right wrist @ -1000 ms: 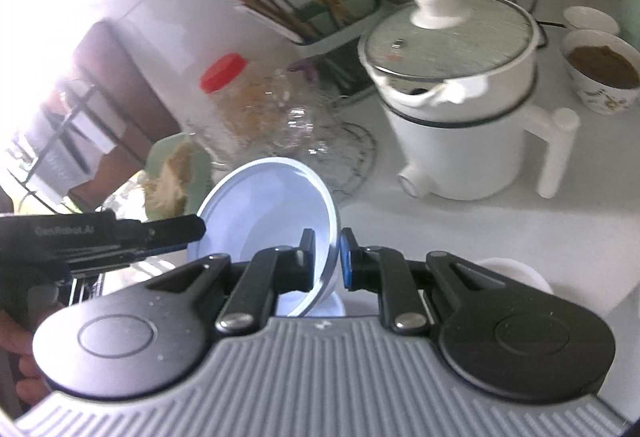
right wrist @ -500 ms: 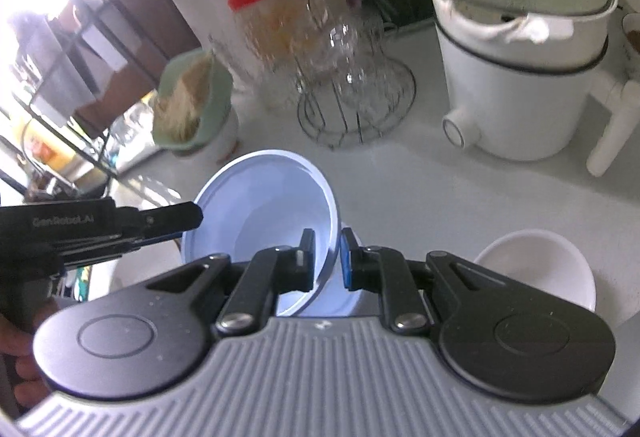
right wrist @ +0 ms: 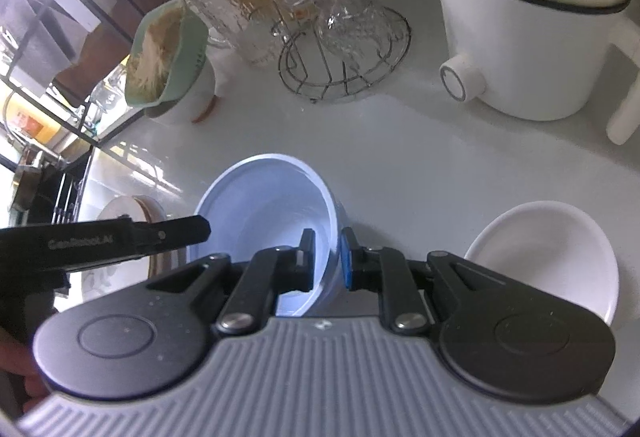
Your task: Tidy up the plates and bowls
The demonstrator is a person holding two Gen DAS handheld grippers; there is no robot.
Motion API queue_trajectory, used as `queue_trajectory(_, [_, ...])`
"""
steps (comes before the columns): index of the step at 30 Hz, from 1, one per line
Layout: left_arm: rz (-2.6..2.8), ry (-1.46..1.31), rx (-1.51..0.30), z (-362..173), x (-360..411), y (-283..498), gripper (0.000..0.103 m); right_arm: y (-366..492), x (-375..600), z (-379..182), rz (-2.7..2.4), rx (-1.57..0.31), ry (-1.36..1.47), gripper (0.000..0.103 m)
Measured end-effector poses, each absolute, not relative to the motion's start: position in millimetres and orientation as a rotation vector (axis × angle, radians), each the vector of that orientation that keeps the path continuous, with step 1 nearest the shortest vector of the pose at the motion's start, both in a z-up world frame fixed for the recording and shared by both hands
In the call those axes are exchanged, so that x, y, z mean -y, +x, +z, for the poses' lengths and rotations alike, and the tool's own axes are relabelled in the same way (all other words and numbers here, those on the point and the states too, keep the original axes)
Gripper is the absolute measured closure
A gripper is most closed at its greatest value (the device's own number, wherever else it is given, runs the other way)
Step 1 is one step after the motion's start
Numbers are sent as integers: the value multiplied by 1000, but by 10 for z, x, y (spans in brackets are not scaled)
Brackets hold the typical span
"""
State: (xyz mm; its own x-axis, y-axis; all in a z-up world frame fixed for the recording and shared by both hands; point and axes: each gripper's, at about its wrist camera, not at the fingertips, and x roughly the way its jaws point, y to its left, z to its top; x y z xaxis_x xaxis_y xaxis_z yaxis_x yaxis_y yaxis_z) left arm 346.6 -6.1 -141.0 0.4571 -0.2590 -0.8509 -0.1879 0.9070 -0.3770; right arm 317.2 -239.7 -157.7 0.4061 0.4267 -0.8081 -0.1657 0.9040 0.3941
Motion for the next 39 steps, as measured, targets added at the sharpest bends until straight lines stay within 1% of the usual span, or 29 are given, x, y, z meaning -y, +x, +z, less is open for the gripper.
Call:
queue_trajectory(14, [-4, -429, -1109, -1491, 143, 3485, 86, 3256, 2341, -1658, 410, -1118, 210, 85])
queue_trajectory(16, [-3, -423, -1110, -1466, 145, 3485, 80, 3256, 2341, -1623, 414, -1108, 209, 85])
queue_trajectory(18, [8, -404, -1122, -1446, 148, 3486, 61, 3254, 2336, -1588, 411, -1102, 202, 79])
queue_trajectory(19, [12, -388, -1124, -1431, 150, 3489, 60, 3248, 2339, -1571, 410, -1098, 201, 74])
queue_trajectory(21, [20, -374, -1103, -1376, 131, 3469, 60, 3231, 2350, -1525, 414, -1083, 208, 73])
queue_trajectory(23, [16, -367, -1089, -1308, 103, 3454, 60, 3213, 2362, -1480, 401, -1072, 209, 69])
queue_trajectory(30, [-34, -365, -1017, -959, 0, 3379, 60, 3100, 2421, -1247, 372, -1007, 230, 69])
queue_trajectory(39, [-156, -319, -902, -426, 25, 3270, 60, 2856, 2473, -781, 323, -863, 258, 69])
